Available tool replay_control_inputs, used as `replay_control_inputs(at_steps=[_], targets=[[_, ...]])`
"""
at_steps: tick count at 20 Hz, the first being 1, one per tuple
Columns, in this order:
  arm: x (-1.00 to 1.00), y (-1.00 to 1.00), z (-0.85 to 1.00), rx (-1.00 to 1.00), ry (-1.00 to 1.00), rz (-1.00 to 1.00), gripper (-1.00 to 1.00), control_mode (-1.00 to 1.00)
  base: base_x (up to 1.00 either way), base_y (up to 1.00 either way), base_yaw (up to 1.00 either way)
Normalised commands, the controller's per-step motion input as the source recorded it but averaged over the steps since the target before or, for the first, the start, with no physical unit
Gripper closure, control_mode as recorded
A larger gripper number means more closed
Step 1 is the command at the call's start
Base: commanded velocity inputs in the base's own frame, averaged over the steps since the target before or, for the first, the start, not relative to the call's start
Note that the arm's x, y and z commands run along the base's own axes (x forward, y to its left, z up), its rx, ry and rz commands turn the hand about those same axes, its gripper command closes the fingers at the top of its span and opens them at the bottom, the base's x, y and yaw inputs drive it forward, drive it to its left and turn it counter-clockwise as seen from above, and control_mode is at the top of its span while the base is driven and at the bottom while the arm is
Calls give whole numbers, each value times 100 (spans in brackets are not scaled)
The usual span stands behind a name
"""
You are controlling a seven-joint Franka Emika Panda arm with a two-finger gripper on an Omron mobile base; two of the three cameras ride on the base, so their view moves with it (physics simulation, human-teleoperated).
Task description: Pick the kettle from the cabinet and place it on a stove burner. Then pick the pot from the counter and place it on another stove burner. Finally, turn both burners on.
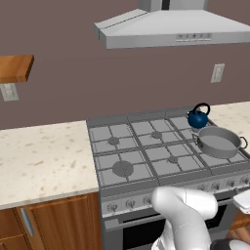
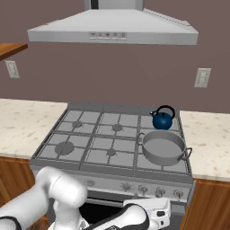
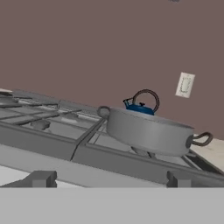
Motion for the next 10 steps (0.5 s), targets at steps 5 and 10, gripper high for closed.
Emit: replay_control_inputs(at_steps=[5, 10], targets=[[13, -12, -17, 0, 0, 0, -100, -100, 0, 0, 0], [19, 0, -19, 0, 0, 0, -100, -100, 0, 0, 0]])
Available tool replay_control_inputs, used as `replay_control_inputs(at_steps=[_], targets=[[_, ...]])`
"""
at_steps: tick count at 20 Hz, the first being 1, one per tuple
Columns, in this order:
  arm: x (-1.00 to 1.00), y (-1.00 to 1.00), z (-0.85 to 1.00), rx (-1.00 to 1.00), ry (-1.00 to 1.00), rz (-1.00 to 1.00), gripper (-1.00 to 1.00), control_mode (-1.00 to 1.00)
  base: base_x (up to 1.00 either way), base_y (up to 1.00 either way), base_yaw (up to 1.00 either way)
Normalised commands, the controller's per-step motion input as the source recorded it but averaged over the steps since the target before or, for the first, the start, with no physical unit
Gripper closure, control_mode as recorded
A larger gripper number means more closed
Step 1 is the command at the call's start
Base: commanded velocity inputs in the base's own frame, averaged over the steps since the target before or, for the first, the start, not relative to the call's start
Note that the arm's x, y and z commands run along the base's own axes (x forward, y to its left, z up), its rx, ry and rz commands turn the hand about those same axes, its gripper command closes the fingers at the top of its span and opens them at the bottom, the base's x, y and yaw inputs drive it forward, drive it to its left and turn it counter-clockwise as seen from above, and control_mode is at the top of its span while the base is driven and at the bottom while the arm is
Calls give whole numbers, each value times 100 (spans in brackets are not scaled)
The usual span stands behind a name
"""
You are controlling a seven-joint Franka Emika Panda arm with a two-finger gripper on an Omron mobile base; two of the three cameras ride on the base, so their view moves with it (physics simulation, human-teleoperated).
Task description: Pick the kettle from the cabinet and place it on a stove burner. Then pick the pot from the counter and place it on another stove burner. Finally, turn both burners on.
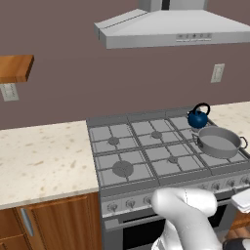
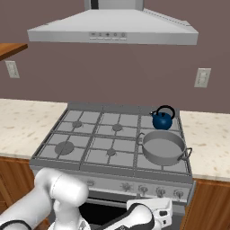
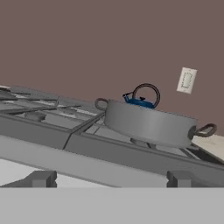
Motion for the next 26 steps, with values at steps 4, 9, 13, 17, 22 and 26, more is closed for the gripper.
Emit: replay_control_inputs(at_steps=[4, 9, 13, 17, 22, 26], targets=[[22, -1, -21, 0, 0, 0, -100, -100, 0, 0, 0], [11, -9, -24, 0, 0, 0, -100, -100, 0, 0, 0], [14, -13, -23, 0, 0, 0, -100, -100, 0, 0, 0], [12, -14, -16, 0, 0, 0, -100, -100, 0, 0, 0], [11, -11, -11, 0, 0, 0, -100, -100, 0, 0, 0], [15, -6, -9, 0, 0, 0, -100, -100, 0, 0, 0]])
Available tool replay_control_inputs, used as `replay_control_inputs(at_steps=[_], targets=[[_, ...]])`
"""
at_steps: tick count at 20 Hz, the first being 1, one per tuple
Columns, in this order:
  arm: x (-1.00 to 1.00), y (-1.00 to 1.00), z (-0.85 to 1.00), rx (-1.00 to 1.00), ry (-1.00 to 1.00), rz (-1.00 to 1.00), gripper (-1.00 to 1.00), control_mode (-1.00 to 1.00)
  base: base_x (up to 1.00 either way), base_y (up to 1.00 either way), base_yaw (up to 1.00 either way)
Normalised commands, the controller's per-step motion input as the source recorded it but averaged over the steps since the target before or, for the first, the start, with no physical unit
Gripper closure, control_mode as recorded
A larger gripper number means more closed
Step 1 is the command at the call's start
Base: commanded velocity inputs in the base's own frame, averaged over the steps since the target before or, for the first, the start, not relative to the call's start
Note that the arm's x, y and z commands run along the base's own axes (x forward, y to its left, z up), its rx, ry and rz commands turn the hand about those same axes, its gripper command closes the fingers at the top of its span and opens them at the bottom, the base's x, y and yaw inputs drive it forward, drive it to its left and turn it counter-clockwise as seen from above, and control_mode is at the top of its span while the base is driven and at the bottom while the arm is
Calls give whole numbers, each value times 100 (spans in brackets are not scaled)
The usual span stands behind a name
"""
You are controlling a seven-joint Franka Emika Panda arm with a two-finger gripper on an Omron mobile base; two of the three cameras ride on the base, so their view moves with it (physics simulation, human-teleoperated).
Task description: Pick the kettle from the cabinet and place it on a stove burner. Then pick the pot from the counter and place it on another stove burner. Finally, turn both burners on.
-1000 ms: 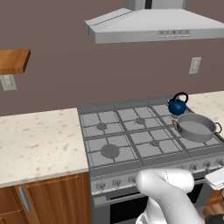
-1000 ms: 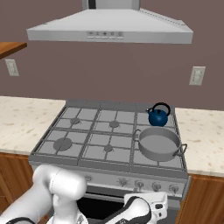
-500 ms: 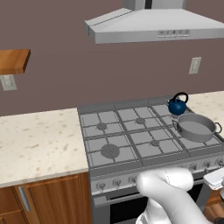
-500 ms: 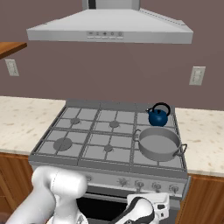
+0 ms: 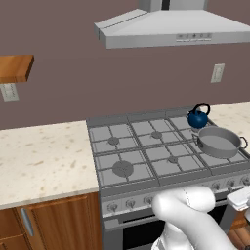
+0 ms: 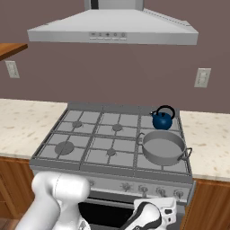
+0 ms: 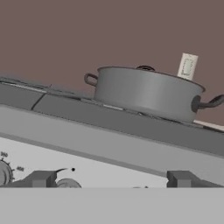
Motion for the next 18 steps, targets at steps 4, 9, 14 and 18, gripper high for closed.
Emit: replay_control_inputs(at_steps=[4, 9, 14, 18], targets=[[18, -2, -5, 0, 0, 0, -100, -100, 0, 0, 0], [14, -6, -8, 0, 0, 0, -100, -100, 0, 0, 0], [9, -13, -10, 0, 0, 0, -100, -100, 0, 0, 0], [7, -13, -11, 0, 0, 0, -100, -100, 0, 0, 0]])
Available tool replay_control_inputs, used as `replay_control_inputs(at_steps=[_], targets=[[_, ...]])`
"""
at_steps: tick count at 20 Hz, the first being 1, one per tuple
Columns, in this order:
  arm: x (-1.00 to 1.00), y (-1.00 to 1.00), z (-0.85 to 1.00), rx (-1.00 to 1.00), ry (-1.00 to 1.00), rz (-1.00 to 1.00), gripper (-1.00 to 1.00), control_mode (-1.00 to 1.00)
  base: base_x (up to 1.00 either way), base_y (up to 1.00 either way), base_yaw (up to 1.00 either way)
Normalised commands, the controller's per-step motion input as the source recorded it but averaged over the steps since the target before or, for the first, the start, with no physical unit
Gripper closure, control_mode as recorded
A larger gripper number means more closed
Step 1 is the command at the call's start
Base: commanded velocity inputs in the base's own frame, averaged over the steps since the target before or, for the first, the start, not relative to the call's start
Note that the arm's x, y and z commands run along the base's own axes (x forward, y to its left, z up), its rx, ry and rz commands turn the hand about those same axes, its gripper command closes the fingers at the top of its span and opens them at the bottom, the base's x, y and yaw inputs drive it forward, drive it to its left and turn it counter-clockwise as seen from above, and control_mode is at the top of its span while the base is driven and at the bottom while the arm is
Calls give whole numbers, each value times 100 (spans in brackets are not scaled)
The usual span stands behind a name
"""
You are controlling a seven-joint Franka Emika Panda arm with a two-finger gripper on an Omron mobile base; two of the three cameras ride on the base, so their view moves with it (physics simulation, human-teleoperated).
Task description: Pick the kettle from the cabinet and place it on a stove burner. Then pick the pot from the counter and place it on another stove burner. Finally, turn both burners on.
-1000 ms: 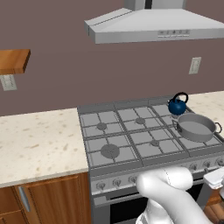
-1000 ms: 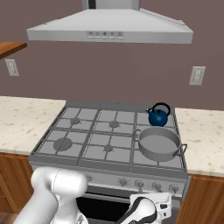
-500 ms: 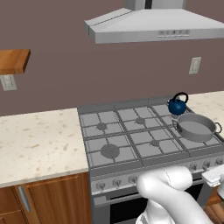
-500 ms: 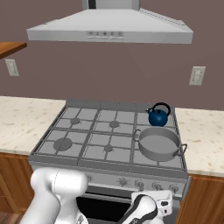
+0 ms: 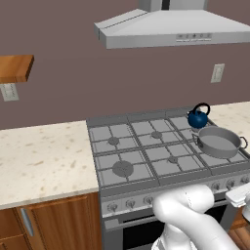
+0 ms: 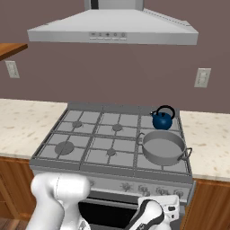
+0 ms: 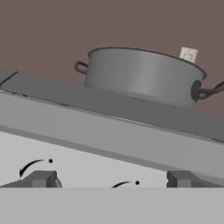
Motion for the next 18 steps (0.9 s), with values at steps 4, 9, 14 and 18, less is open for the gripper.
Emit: replay_control_inputs(at_steps=[4, 9, 14, 18], targets=[[8, -8, -11, 0, 0, 0, -100, -100, 0, 0, 0], [10, -7, -14, 0, 0, 0, -100, -100, 0, 0, 0], [9, -5, -20, 0, 0, 0, -100, -100, 0, 0, 0], [9, -1, -20, 0, 0, 0, -100, -100, 0, 0, 0]])
